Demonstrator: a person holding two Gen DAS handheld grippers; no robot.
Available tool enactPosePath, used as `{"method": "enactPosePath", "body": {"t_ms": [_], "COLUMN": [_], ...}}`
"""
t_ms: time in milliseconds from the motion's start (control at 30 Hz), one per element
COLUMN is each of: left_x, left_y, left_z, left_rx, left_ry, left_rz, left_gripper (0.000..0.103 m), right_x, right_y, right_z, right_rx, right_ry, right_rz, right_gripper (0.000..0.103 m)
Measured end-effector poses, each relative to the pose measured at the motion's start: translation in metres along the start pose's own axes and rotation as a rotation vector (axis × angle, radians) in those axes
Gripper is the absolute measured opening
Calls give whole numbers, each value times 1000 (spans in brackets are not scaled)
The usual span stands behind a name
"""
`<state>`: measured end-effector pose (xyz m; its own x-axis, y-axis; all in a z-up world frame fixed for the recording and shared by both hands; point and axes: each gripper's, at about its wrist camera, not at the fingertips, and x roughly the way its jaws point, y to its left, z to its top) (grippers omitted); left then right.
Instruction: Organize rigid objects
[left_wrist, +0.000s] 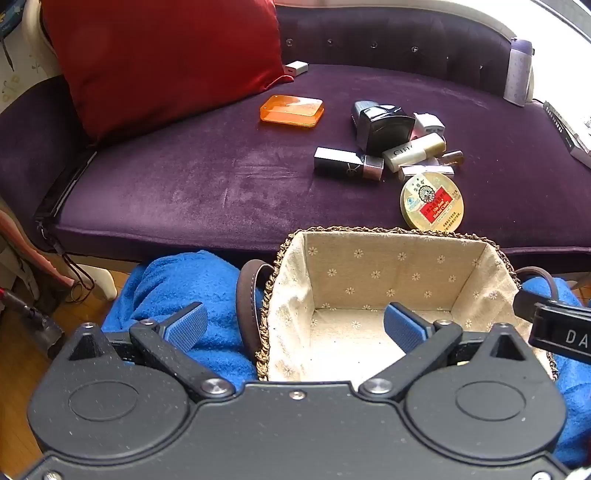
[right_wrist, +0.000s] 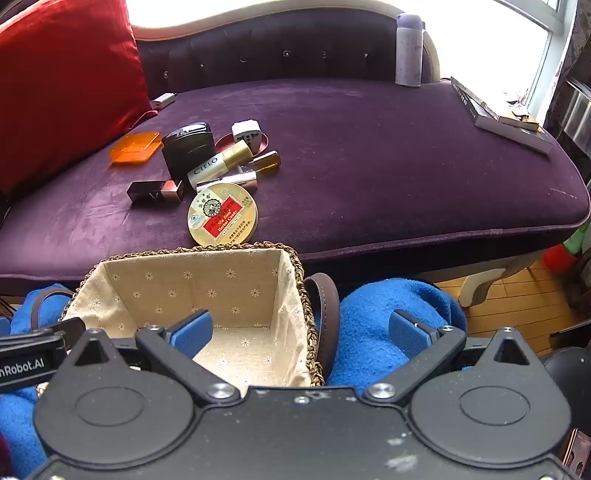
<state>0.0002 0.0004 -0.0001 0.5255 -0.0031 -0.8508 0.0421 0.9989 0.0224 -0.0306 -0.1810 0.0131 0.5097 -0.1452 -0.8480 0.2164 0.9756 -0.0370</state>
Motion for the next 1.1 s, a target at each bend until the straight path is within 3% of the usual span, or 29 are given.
{"method": "enactPosePath", "body": {"t_ms": [1100], "left_x": [2], "left_y": [-1], "left_z": [-4], "left_rx": [5], "left_ry": [8], "left_rz": [10], "left_gripper": [97], "right_x": [2], "right_y": [-2], "right_z": [2], "right_rx": [3], "right_ry": [8], "right_rz": [4], "right_gripper": [102]}}
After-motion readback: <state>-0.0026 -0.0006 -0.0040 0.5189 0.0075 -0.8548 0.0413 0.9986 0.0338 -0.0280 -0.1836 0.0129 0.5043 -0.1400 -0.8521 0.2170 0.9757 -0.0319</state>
